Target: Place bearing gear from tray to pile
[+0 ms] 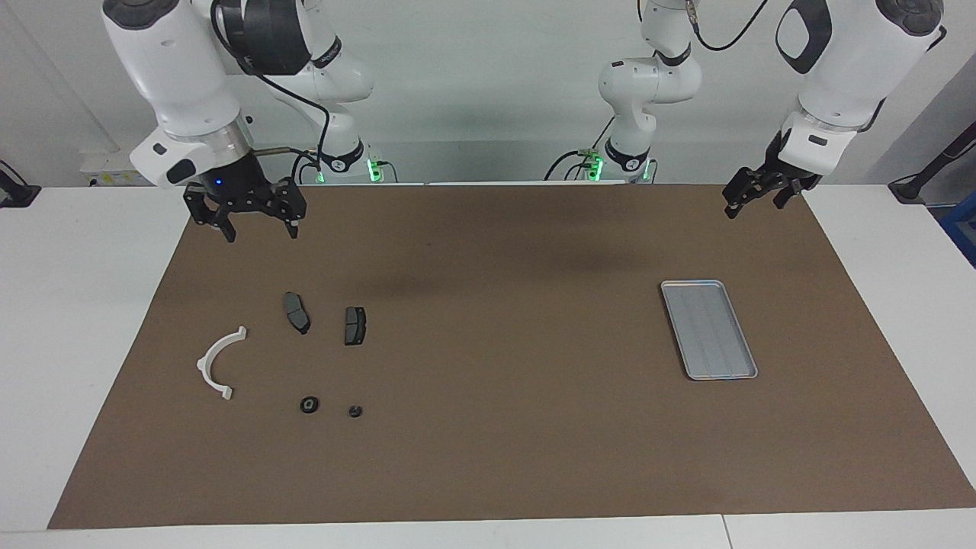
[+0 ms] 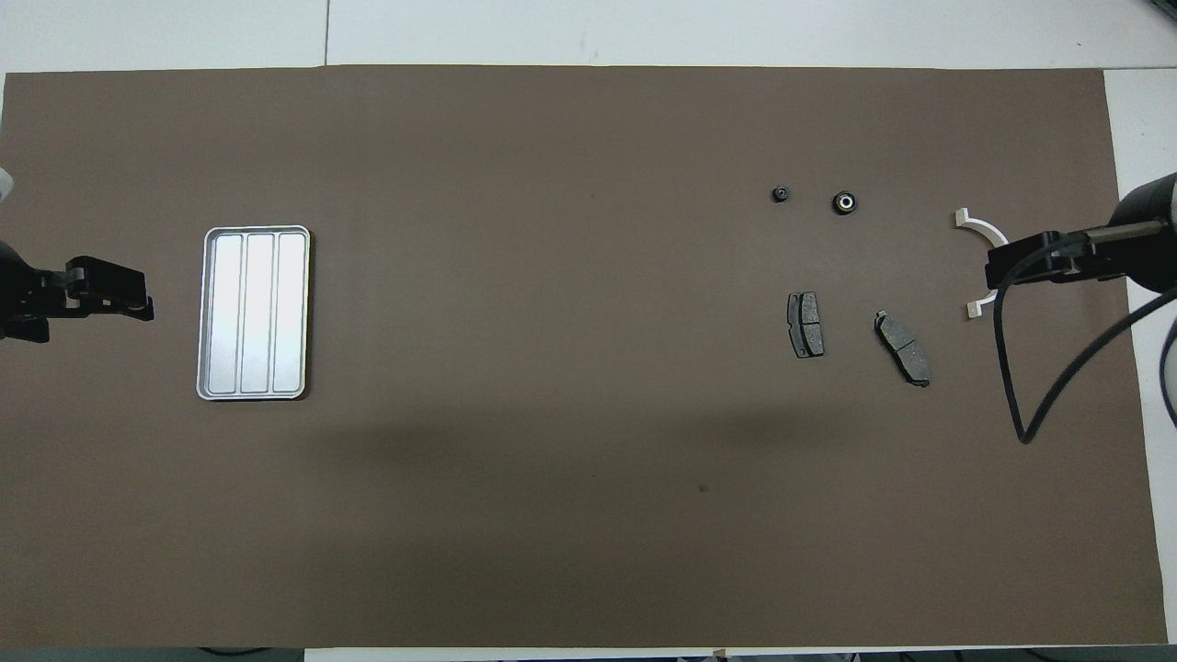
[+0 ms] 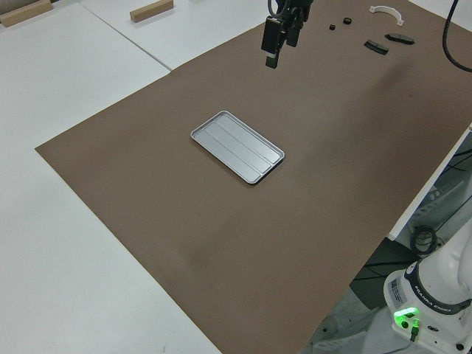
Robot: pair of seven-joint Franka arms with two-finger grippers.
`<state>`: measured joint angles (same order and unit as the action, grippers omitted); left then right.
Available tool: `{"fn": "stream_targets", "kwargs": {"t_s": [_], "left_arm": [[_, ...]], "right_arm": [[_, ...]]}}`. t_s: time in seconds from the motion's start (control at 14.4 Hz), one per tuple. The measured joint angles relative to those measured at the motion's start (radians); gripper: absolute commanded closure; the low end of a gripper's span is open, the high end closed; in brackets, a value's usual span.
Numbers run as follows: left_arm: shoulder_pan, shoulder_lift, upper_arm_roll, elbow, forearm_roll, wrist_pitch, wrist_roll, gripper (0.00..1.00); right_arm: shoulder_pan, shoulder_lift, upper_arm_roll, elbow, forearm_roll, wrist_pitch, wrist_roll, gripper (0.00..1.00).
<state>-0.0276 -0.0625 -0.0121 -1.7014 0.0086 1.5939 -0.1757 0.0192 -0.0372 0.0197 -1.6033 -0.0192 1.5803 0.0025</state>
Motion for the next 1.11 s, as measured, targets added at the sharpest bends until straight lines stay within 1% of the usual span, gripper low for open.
{"fn": "stream_targets", "kwargs": {"t_s": [0.14,0.28,1.11], "left_arm": [[0.000,0.000,0.000,0.000,0.000,0.000,0.000,0.00],[0.000,0.000,0.000,0.000,0.000,0.000,0.000,0.00],[0.000,0.000,0.000,0.000,0.000,0.000,0.000,0.00]], "right_arm": [[0.001,-0.038,-0.003,-0.014,0.000,-0.043,0.000,0.00],[0.001,-0.054,-0.014,-0.022,0.000,-0.072,0.000,0.00],[0.001,-0.055,-0.024,-0.037,0.000,-0.082,0.003,0.00]]}}
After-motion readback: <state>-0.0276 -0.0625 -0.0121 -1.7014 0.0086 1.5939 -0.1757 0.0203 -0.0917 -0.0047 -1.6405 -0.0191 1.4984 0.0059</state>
